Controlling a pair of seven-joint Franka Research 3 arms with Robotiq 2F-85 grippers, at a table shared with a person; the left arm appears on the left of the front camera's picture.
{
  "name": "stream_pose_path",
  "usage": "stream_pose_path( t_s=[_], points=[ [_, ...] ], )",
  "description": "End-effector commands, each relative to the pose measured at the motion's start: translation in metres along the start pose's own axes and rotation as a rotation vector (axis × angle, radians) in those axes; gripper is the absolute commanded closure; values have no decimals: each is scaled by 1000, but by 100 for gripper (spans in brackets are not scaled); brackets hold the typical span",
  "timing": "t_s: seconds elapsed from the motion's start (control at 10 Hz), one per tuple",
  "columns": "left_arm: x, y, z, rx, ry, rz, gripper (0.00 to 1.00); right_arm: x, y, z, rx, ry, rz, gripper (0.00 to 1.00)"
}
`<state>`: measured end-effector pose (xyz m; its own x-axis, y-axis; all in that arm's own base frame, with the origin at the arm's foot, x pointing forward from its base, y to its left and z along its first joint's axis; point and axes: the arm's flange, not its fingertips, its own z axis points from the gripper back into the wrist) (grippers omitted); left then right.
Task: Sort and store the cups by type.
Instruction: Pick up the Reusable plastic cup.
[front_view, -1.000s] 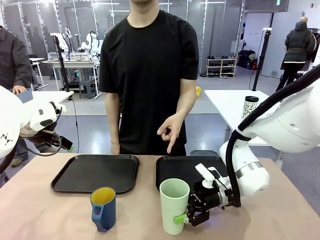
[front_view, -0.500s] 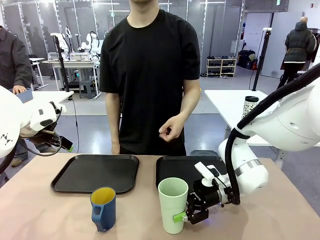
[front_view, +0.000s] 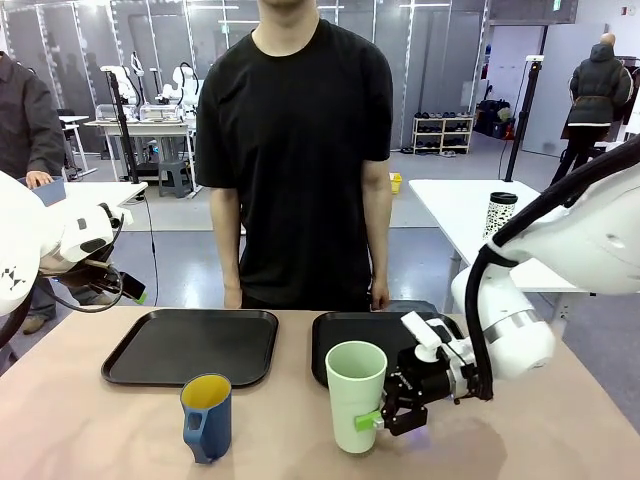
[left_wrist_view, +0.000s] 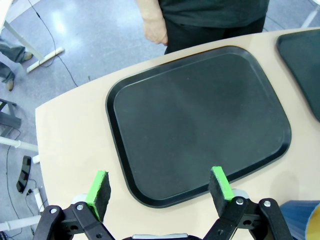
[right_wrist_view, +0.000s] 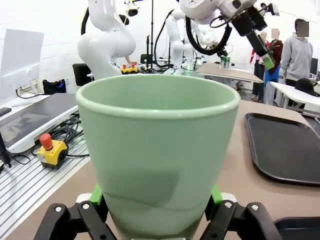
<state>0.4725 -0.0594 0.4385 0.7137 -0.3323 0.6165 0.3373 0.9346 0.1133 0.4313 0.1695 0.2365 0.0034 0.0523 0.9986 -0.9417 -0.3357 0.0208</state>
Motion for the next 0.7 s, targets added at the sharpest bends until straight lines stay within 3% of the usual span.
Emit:
stream_pose_path(
  t_s=[0.0, 0.4, 0.5, 0.6],
  points=[
    [1, 1, 0, 4, -2, 4, 0, -21, 49, 4, -61, 4, 71, 51],
    [1, 1, 0, 4, -2, 4, 0, -8, 52, 12, -93, 27, 84, 51],
    [1, 1, 0, 4, -2, 4, 0, 37, 27, 16, -54, 20, 48, 51],
    [1, 1, 0, 4, -2, 4, 0, 37, 27, 16, -54, 20, 48, 51]
  ],
)
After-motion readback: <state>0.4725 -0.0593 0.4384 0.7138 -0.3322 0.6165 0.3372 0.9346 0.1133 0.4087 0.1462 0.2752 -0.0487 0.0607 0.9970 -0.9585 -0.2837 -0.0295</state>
